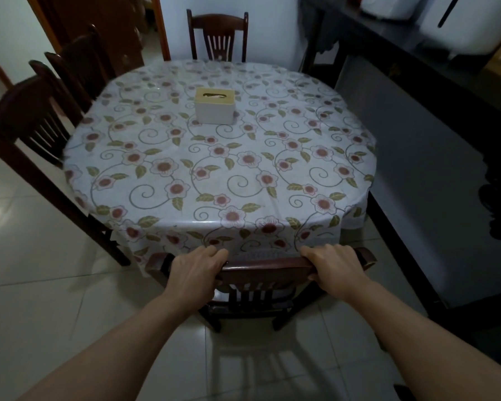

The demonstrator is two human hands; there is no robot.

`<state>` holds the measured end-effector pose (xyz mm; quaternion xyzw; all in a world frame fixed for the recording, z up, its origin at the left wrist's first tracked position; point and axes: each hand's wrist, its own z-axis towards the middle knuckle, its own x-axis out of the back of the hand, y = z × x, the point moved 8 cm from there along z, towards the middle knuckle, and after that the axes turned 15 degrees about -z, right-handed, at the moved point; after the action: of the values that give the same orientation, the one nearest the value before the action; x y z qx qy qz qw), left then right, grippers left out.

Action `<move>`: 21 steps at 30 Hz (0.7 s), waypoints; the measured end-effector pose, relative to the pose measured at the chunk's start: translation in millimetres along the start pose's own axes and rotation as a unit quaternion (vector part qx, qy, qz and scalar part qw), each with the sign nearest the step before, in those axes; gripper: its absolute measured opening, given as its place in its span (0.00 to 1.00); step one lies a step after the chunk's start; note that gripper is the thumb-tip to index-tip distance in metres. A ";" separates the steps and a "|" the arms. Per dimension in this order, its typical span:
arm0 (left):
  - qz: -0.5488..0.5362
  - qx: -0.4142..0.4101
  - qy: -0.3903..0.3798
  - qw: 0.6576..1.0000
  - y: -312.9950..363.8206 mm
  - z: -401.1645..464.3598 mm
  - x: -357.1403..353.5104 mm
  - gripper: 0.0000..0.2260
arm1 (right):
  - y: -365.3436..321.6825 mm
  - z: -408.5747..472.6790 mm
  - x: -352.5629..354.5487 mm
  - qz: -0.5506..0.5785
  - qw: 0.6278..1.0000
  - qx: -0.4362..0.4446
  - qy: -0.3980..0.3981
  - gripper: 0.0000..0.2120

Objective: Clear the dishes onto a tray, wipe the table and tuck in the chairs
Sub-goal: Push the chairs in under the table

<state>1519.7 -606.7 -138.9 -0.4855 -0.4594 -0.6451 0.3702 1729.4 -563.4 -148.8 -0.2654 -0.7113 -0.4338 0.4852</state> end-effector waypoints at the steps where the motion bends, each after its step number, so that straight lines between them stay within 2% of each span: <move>1: 0.004 -0.001 -0.003 1.000 1.6 0.5 -0.3 0.21 | 0.8 -0.9 -0.6 0.007 1.000 -0.003 0.000 0.14; 6: -0.003 0.012 -0.011 1.000 2.9 -1.2 -5.5 0.15 | -0.3 -7.5 2.2 0.052 0.998 -0.029 0.028 0.13; 11: -0.007 0.058 -0.032 0.998 0.6 -4.3 -10.7 0.11 | -3.3 -16.3 2.3 0.023 0.996 -0.072 0.051 0.13; 21: -0.005 0.088 -0.038 0.995 2.0 -5.8 -13.8 0.11 | 1.9 -7.2 -5.2 0.039 0.997 -0.061 0.005 0.13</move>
<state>1523.5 -612.4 -152.3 -0.4729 -0.5308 -0.5849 0.3905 1736.2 -568.6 -151.9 -0.3200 -0.6704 -0.4579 0.4884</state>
